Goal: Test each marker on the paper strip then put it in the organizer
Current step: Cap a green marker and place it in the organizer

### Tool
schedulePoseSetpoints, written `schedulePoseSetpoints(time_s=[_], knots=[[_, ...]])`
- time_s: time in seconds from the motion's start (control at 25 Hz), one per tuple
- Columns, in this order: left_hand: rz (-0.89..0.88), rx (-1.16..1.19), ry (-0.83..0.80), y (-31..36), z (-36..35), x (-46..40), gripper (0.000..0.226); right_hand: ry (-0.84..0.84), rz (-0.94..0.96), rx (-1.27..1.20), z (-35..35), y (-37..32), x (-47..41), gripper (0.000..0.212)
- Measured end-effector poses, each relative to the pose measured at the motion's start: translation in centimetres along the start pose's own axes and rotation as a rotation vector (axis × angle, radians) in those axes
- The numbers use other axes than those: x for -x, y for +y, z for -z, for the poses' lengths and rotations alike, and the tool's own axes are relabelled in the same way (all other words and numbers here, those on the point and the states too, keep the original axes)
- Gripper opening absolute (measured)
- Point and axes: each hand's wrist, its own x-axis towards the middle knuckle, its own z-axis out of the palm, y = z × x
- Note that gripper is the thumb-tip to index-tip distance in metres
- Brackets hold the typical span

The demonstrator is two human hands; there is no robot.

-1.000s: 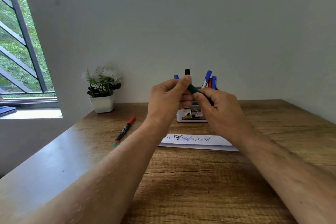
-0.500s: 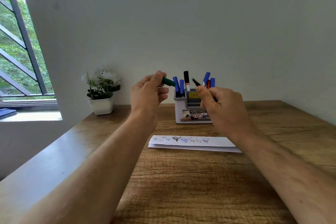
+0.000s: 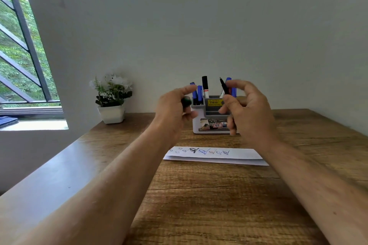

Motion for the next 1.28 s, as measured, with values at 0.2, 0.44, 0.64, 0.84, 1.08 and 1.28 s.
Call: schedulePoseSetpoints(time_s=[0.2,0.44,0.64,0.84,1.08,1.28], knots=[[-0.261,-1.179,-0.373,-1.9,-0.8,0.7,0.029,0.007,-0.111,-0.154,0.7,0.2,-0.3,0.026],[-0.118,-1.361,-0.566,-3.5,-0.3,-0.4,0.028,-0.021,-0.176,-0.088,0.8,0.4,-0.3,0.012],[0.018,-1.348,-0.539,-3.8,0.7,-1.2,0.025,-0.193,-0.314,-0.005,1.6,0.6,-0.2,0.023],[-0.004,-1.285,-0.559,-3.4,1.6,-1.5,0.003,-0.505,-0.426,0.137,1.6,1.1,0.4,0.008],[0.061,-1.217,-0.586,-3.7,1.4,-1.6,0.007,-0.493,-0.331,0.308,1.0,1.1,0.7,0.012],[0.082,-1.191,-0.594,-3.7,1.4,-1.7,0.007,-0.501,-0.271,0.423,0.0,1.5,0.5,0.021]])
